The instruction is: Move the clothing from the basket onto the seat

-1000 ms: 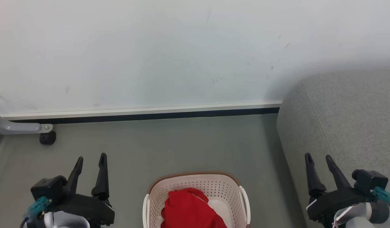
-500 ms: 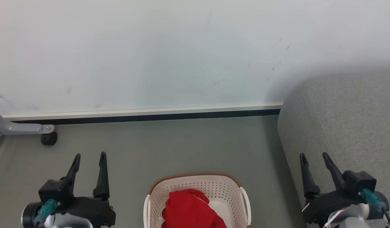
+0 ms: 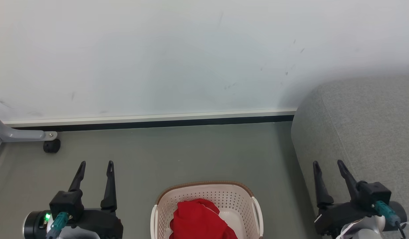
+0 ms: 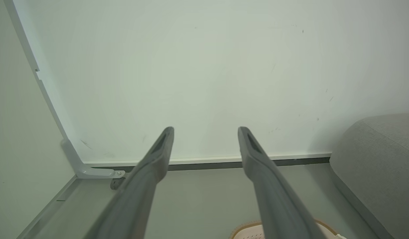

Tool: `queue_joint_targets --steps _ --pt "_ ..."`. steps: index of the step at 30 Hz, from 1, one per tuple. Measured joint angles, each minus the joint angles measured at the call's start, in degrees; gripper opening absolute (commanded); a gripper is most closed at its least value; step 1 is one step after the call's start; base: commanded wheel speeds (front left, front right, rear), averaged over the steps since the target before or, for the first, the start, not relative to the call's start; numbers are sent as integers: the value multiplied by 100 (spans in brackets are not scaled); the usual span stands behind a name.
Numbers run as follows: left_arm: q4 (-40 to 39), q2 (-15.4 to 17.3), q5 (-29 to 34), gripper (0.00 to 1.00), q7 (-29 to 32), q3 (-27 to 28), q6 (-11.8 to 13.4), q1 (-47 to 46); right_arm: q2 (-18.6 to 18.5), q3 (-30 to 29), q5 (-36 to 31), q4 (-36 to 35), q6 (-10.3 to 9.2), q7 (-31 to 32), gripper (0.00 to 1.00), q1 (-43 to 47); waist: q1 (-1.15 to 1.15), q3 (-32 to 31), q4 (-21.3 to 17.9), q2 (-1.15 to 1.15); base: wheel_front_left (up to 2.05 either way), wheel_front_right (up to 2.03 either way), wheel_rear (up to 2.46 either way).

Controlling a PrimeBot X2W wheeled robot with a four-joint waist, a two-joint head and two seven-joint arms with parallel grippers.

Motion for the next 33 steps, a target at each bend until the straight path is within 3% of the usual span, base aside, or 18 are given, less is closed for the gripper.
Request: queue_joint_targets --steps 17,33 --pt "70 -33 -65 100 157 -26 -1 3 104 -151 230 56 192 0 100 3 0 11 -5 0 0 0 0" --pt "89 -38 -48 100 213 -116 -32 4 105 -177 224 101 241 0 100 -8 0 43 -3 0 0 0 0"
